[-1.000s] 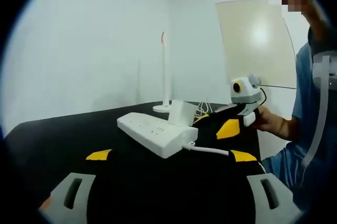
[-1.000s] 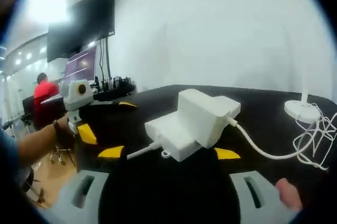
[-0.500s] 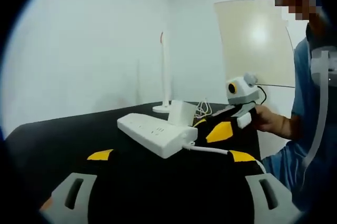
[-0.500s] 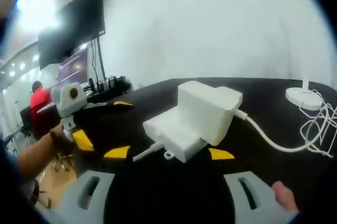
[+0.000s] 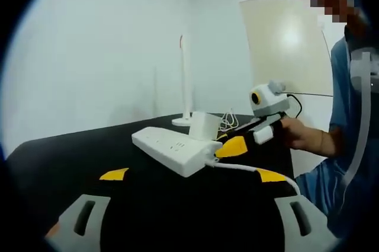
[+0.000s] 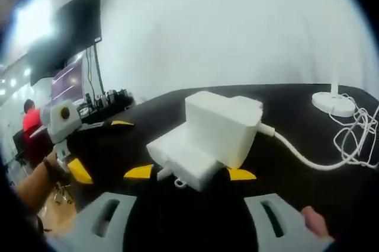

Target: Insert the desk lamp plug into the socket, turn on the power strip switch, turn on the lamp switch, then turn off the lamp switch, turn off the power strip switch, and remove the plug from the socket.

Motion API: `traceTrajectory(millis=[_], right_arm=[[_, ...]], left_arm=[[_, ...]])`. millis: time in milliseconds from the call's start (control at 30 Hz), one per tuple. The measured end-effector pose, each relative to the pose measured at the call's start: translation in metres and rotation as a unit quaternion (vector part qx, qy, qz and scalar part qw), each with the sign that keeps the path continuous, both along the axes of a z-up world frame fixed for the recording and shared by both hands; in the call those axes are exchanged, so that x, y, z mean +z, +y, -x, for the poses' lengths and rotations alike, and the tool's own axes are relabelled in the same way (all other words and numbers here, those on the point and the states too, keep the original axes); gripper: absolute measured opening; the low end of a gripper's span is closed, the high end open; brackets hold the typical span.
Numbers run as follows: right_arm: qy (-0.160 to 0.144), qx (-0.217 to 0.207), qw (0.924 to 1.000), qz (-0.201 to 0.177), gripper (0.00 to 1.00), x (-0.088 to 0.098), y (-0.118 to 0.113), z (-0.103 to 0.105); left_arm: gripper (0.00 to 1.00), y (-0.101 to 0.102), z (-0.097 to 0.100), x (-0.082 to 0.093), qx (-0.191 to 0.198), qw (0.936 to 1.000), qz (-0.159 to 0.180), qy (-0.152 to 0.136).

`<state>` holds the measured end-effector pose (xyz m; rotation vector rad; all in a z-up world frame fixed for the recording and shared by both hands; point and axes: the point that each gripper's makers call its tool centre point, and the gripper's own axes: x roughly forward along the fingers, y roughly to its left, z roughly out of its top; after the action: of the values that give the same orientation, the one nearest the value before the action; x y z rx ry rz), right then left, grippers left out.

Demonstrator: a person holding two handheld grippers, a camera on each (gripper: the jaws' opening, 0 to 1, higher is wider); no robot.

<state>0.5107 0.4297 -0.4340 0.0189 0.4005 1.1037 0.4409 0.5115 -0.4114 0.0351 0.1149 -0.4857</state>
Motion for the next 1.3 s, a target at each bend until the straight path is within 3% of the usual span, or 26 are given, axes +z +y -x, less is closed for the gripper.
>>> traceTrajectory(millis=[300, 1000, 1300], right_arm=[[0.012, -0.023, 0.9996, -0.011, 0.44, 0.0, 0.0019, -0.0064], [0.034, -0.022, 0.9991, -0.014, 0.35, -0.0017, -0.0017, -0.007], [0.01, -0.003, 0.9999, 0.0, 0.35, -0.0049, -0.0017, -0.0048]], left_arm=[[0.78, 0.0004, -0.0009, -0.0019, 0.0, 1.0, -0.003, 0.003], [0.76, 0.0023, 0.0004, -0.0024, 0.004, 0.9999, -0.007, 0.008], [0.75, 0.0025, 0.0007, -0.0039, 0.006, 0.9999, -0.01, 0.011]])
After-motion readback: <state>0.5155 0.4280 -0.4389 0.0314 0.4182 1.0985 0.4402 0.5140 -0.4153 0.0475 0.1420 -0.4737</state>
